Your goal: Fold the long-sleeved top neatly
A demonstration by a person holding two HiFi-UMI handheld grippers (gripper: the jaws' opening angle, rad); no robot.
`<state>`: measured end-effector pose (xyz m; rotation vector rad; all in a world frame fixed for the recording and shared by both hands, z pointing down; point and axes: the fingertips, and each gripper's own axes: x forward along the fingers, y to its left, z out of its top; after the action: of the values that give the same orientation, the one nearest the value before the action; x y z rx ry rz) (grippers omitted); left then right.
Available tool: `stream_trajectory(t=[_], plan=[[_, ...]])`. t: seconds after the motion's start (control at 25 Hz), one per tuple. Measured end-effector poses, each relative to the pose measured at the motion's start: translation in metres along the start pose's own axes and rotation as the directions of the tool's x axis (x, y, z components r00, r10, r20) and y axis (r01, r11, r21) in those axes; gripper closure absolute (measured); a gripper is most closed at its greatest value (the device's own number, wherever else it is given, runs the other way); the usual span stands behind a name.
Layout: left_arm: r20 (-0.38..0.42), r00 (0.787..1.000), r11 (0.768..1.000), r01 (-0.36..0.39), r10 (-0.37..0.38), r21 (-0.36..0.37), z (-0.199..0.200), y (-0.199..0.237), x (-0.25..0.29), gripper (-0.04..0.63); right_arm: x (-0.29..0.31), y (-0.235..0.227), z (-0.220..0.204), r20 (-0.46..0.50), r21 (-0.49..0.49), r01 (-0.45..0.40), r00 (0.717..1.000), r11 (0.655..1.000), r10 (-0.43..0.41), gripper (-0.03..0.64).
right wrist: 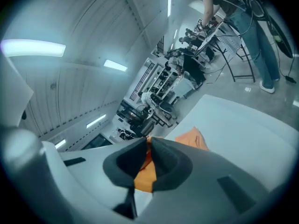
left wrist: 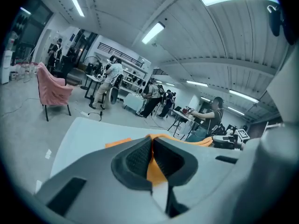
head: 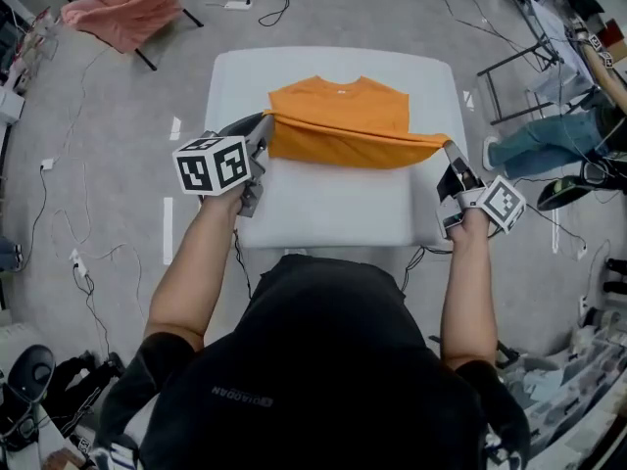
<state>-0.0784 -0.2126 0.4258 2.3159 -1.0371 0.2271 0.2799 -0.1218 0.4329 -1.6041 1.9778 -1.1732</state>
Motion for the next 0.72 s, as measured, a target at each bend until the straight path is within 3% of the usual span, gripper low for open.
stream_trajectory(t=[0.32,0.52,0.72], plan=[[-0.072,0.997,0.999,-0.024,0.026,0.035,0.016,0.045,0.056,0.580,0.077,-0.008,0.027,0.040,0.046,0.050,0.998,0.998,-0.052,0.583],[-0.113,0.988,0.994,-0.103,0.106,0.027,0.019,0.069,0.095,0.580,0.134,-0.025,0.047,-0.024,0.034,0.063,0.998,0.997,-0.062,0.581],[-0.199,0.956,0.977,-0.210,0.214,0.039,0.001,0.107,0.131,0.580,0.188,-0.055,0.041,-0.128,0.010,0.108,0.986,0.994,-0.106,0.581]])
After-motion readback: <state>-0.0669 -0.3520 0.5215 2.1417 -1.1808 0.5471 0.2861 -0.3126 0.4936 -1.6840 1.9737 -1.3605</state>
